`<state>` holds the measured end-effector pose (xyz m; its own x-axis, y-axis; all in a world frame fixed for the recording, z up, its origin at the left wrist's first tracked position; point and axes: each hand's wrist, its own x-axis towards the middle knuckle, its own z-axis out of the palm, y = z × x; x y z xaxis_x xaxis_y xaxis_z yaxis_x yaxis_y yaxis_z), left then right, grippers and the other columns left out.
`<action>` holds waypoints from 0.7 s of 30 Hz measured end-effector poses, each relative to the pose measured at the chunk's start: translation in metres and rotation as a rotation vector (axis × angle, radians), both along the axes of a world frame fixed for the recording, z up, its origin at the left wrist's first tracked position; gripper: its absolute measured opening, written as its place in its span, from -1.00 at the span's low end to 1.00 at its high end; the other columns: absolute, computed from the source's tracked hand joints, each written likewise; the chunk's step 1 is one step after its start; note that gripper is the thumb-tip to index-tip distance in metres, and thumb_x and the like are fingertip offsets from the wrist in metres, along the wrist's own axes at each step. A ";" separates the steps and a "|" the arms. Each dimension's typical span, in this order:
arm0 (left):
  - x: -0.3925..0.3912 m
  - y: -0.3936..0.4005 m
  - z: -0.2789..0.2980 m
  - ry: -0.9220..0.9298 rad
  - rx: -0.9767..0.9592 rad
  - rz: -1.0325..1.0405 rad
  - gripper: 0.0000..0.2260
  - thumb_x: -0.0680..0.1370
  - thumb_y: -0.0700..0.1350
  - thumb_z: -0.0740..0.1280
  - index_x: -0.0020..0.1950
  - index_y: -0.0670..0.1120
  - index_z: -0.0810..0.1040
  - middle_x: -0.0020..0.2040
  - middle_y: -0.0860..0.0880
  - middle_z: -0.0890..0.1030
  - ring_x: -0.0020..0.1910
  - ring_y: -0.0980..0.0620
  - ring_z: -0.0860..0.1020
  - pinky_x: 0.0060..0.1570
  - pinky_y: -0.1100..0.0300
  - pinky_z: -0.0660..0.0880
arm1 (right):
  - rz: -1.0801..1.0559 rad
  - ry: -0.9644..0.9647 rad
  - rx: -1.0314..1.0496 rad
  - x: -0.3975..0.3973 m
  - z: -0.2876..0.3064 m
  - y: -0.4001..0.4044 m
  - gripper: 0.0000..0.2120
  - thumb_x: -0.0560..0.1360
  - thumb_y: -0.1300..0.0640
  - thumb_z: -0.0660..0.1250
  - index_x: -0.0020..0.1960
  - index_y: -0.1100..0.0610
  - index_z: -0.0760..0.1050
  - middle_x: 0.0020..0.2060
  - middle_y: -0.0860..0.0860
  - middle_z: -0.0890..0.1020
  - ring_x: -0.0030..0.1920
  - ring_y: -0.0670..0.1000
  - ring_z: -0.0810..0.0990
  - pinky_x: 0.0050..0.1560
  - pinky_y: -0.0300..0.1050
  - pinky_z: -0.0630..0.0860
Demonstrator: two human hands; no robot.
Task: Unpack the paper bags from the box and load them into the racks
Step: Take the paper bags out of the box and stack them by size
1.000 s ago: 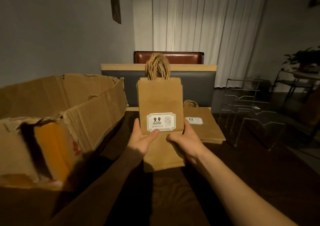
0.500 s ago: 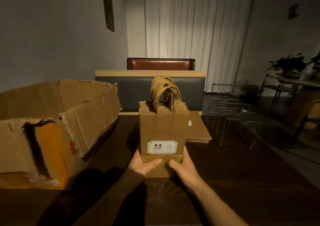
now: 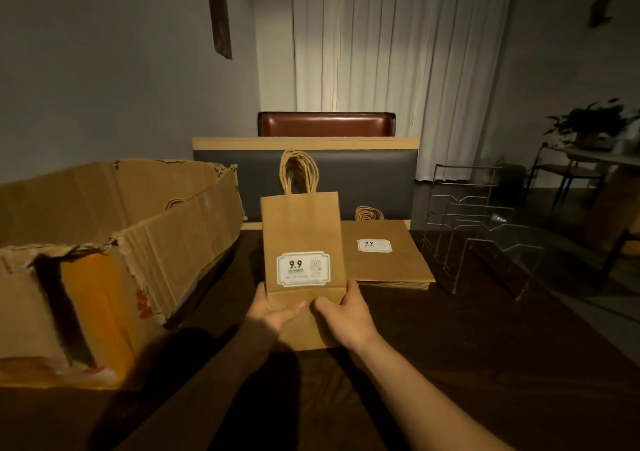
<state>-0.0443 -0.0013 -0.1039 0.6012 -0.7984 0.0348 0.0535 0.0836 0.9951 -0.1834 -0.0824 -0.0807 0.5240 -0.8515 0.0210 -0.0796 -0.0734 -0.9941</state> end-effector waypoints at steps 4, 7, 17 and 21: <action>0.043 -0.024 0.023 -0.036 0.091 0.019 -0.25 0.18 0.04 0.69 0.30 -0.06 0.50 0.11 -0.05 0.69 0.08 -0.07 0.67 0.17 -0.14 0.57 | 0.007 0.023 0.046 0.042 0.016 -0.025 -0.57 0.42 0.15 0.45 0.26 0.05 0.44 0.07 -0.05 0.63 0.06 -0.06 0.59 -0.04 -0.22 0.51; 0.088 -0.055 0.023 -0.063 0.106 0.039 -0.20 0.13 0.10 0.68 0.31 -0.07 0.53 0.13 -0.06 0.70 0.11 -0.06 0.67 0.17 -0.16 0.56 | 0.035 0.042 0.064 0.080 0.025 -0.050 -0.51 0.36 0.09 0.45 0.27 0.10 0.49 0.07 -0.03 0.66 0.07 -0.04 0.62 -0.10 -0.22 0.55; 0.137 -0.128 0.043 -0.238 0.498 0.132 -0.40 0.50 -0.32 0.37 0.49 -0.09 0.27 0.30 -0.15 0.53 0.23 -0.14 0.51 0.11 0.10 0.44 | -0.058 0.538 0.086 0.171 0.019 -0.121 -0.28 0.34 -0.02 0.40 0.38 0.04 0.11 0.19 0.17 0.50 0.13 0.20 0.55 0.15 0.14 0.58; 0.140 -0.140 0.038 -0.335 0.621 0.146 -0.44 0.49 -0.25 0.40 0.45 -0.11 0.29 0.30 -0.16 0.51 0.27 -0.15 0.47 0.17 0.09 0.41 | -0.053 0.808 -0.041 0.179 0.018 -0.129 -0.26 0.36 -0.15 0.40 0.39 0.12 0.19 0.26 0.16 0.47 0.25 0.20 0.47 0.22 0.08 0.49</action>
<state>0.0952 -0.1411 -0.0661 0.7399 -0.6429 -0.1981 -0.2316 -0.5199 0.8222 -0.0048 -0.2113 -0.0627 0.3495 -0.8824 -0.3149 -0.7761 -0.0844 -0.6249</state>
